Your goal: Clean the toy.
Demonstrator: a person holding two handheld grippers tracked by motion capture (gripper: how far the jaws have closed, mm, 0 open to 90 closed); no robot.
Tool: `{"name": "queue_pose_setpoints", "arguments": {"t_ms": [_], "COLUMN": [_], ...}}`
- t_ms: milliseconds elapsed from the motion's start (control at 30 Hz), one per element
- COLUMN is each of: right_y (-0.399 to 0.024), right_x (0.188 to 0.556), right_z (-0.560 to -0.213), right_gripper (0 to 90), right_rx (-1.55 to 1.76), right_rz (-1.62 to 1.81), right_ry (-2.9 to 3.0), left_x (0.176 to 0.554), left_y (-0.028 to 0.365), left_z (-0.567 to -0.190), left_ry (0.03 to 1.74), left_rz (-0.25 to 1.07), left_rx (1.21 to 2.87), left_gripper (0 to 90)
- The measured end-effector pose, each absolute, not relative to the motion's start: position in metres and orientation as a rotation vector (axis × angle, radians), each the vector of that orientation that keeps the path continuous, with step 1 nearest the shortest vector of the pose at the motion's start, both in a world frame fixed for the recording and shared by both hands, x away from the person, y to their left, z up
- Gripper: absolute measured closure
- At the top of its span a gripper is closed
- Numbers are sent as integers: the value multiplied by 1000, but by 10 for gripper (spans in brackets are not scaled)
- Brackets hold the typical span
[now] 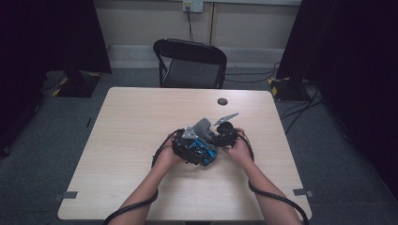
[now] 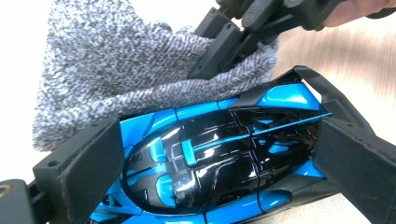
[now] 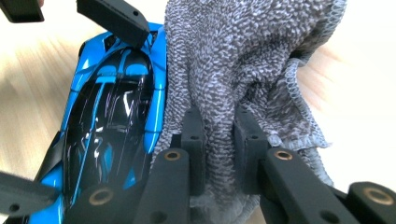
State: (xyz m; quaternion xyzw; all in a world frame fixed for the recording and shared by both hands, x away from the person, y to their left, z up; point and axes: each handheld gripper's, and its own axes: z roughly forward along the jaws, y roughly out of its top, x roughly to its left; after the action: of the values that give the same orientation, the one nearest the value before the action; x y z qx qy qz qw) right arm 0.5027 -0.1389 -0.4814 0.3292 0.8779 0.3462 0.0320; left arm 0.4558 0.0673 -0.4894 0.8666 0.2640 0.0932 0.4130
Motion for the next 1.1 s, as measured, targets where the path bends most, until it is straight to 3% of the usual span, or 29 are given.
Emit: {"name": "queue_pose_setpoints", "arguments": {"t_ms": [1100], "right_y": [-182], "right_x": [466], "right_z": [-483], "right_gripper": [769], "right_rx": [1003], "right_rz": [1120], "right_ry": [2693], "left_x": [455], "left_y": [67], "left_z": [-489], "left_ry": [663], "left_rz": [234], "left_rx": [2180], "left_gripper": [18]}}
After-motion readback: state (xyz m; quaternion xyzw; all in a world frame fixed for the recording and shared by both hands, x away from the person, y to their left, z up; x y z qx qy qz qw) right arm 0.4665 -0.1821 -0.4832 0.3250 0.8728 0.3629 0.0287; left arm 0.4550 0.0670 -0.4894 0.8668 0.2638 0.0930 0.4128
